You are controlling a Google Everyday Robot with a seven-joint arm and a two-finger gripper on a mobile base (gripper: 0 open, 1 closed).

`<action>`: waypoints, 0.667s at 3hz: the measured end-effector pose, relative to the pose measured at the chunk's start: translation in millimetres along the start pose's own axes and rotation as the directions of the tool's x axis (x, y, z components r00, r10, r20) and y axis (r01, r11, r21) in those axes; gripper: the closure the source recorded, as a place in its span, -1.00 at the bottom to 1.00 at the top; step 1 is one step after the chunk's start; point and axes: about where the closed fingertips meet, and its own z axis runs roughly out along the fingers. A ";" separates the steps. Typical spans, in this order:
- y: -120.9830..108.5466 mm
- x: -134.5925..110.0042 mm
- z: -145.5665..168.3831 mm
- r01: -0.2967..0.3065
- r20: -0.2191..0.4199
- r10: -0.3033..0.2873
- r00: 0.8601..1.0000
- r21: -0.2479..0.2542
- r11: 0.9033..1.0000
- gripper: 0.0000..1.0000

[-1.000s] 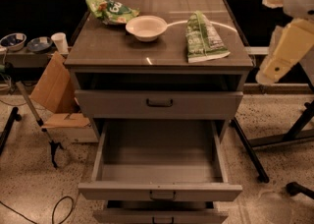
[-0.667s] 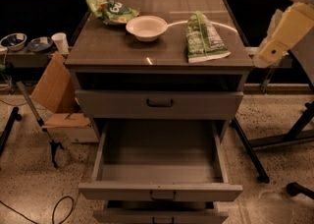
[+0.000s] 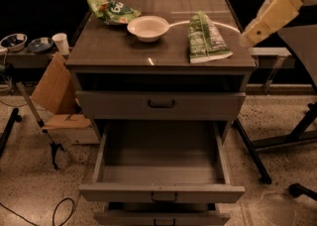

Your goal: Place green jalapeno chip bag into middle drawer

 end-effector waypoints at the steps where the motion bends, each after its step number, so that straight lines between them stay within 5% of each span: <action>1: 0.9 -19.2 18.8 -0.124 0.097 0.126 0.987 -0.029 0.992 -1.00; 2: 2.0 -45.6 42.8 -0.291 0.166 0.298 0.940 -0.061 0.955 -1.00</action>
Offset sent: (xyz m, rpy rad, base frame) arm 0.0540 0.0873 -0.0080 0.4911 0.1572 -0.3256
